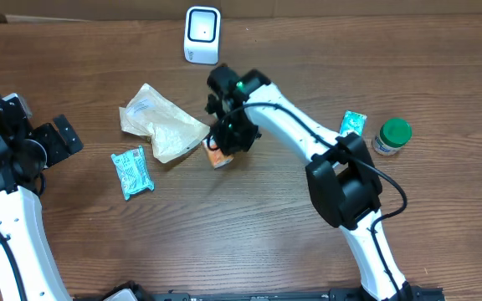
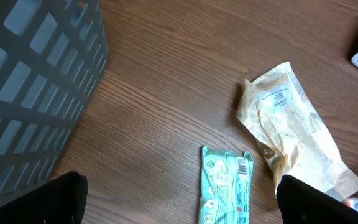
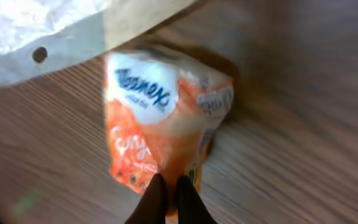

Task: Scan the item barcode
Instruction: 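Reach the right gripper to the orange tissue pack and grasp it, then lift the orange pack and carry it toward the scanner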

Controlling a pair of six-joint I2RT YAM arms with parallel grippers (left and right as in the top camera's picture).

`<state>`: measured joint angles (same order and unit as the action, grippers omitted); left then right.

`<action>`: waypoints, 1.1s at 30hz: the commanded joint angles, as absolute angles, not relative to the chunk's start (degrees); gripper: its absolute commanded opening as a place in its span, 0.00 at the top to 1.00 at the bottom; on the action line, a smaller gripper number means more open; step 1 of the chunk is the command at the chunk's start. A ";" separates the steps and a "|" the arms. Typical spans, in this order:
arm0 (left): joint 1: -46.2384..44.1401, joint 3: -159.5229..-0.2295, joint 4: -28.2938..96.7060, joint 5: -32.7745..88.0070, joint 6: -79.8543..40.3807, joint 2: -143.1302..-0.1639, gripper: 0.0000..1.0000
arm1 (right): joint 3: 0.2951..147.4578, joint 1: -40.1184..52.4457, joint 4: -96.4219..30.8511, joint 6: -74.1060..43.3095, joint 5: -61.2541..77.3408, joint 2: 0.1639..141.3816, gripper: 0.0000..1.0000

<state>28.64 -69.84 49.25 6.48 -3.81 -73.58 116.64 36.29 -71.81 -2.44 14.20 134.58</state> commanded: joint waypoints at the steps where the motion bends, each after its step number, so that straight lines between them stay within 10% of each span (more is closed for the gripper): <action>1: 28.82 -70.52 49.06 6.94 -2.31 -73.49 0.00 | 120.18 35.55 -75.33 10.48 1.21 134.37 0.95; 6: 28.82 -70.52 49.06 6.94 -2.31 -73.49 0.00 | 120.18 35.51 -75.92 8.43 1.17 134.37 0.34; 8: 28.82 -70.52 49.04 6.94 -2.31 -73.49 0.01 | 120.18 35.57 -75.46 5.96 4.03 134.37 0.33; 15: 28.82 -70.52 49.06 6.94 -2.31 -73.49 0.01 | 118.89 35.79 -69.58 -7.77 21.32 134.50 0.86; 33: 28.82 -70.52 49.04 6.94 -2.31 -73.49 0.00 | 110.19 27.83 -62.13 -18.44 3.05 134.54 0.94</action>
